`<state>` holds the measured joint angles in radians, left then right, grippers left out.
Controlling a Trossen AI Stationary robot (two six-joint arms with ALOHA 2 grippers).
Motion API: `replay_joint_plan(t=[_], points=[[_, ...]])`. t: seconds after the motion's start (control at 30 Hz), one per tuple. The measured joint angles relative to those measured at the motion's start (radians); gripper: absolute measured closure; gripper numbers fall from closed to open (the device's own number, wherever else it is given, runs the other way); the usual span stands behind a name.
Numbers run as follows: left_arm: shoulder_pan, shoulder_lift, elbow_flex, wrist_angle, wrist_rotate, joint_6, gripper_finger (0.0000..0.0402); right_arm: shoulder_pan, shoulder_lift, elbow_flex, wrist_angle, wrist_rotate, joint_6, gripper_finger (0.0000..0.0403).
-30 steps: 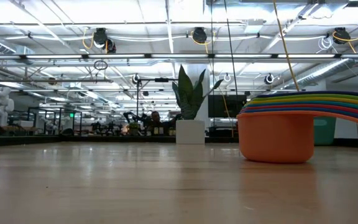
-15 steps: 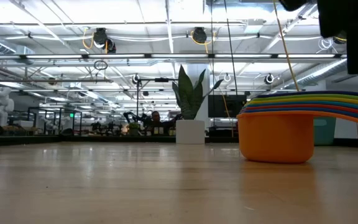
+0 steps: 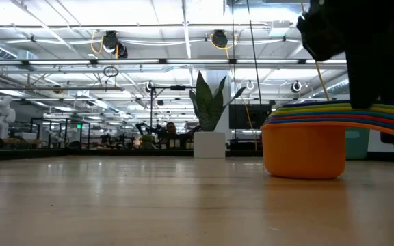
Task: Nest measuring cups in basket
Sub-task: Put the nested measuring cups into the green bin
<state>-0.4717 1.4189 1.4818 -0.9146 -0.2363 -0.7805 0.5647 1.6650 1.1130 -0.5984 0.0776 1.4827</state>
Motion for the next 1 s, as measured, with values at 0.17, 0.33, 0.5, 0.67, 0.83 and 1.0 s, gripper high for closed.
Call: replay_joint_plan(t=[0.17,0.33,0.5,0.67,0.83,1.0], points=[[0.000,0.000,0.000,-0.001,0.000,0.012,0.0334,0.000,0.008,-0.048,0.097,0.046,-0.034,0.0010],[0.000,0.000,0.000,-0.002,0.000,0.016,0.0335,0.007,0.026,-0.066,0.175,0.088,-0.083,0.0025],[0.000,0.000,0.000,-0.004,0.000,0.016,0.0334,0.006,0.063,-0.068,0.164,0.083,-0.121,0.0062],[0.000,0.000,0.000,-0.009,0.000,0.014,0.0335,0.009,0.095,-0.067,0.183,0.077,-0.113,0.0094],[0.001,0.000,0.000,-0.011,0.000,0.013,0.0334,0.023,0.098,-0.067,0.176,0.083,-0.104,0.0128],[0.001,0.000,0.000,-0.010,0.000,0.013,0.0335,0.036,0.095,-0.067,0.179,0.056,-0.102,0.0173]])
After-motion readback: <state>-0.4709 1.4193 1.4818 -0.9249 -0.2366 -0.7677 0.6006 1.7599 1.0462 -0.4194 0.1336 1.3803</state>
